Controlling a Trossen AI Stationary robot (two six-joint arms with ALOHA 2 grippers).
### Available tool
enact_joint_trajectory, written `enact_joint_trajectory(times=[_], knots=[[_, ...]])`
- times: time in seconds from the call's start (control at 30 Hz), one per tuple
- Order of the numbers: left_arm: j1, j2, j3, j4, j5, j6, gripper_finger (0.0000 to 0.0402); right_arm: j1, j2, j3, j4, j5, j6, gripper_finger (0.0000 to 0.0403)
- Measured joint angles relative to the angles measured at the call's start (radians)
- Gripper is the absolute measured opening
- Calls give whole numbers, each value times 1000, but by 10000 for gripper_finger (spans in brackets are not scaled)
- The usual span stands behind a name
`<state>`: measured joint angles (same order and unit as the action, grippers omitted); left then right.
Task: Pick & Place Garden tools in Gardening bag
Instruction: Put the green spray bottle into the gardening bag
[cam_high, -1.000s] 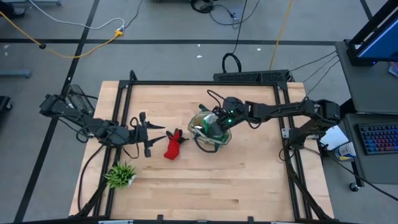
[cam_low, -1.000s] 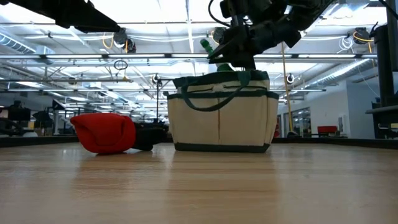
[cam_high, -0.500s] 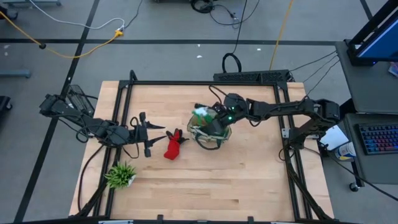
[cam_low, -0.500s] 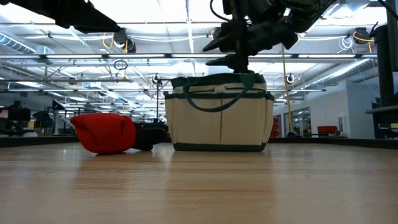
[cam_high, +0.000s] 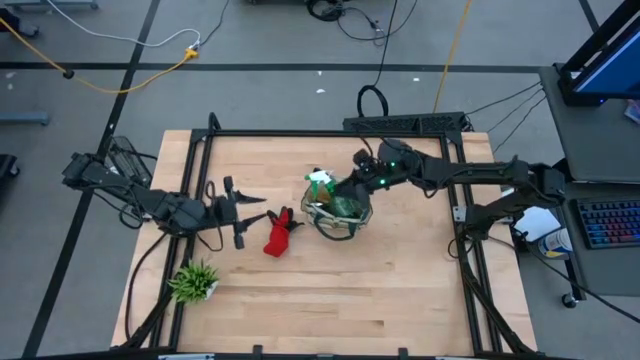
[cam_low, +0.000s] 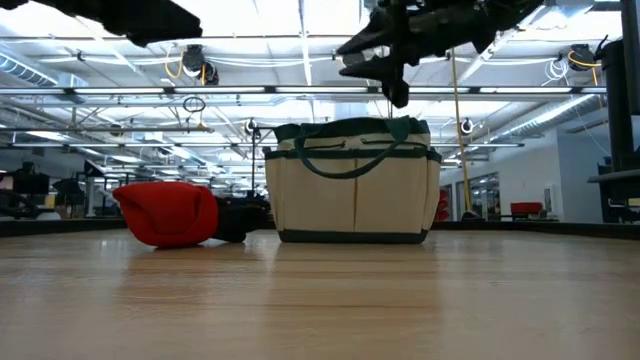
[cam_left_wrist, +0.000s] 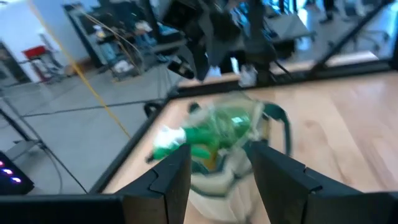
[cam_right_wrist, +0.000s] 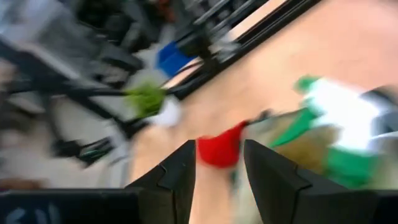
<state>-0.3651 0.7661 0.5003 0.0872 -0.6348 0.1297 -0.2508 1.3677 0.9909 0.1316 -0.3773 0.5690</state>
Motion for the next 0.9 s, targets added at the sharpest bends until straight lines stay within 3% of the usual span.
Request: enact_joint_trajectory(times=[0.17,0.23,0.4,0.63,0.8,0.9], knots=[[95,41,0,89,6,35,172,-1,-2,0,-23,114,-68,128],[141,72,1,117,33,12,172,-2,-2,0,-38,119,-67,128],[252,160,10,160,261,-56,172,-5,8,0,-43,119,-87,128],[351,300,117,153,305,-188,172,-11,7,0,-41,119,-101,128],[397,423,207,152,445,-159,172,-10,7,0,-61,118,-117,128],[421,490,251,147,441,-137,172,-10,7,-2,-61,119,-117,128]])
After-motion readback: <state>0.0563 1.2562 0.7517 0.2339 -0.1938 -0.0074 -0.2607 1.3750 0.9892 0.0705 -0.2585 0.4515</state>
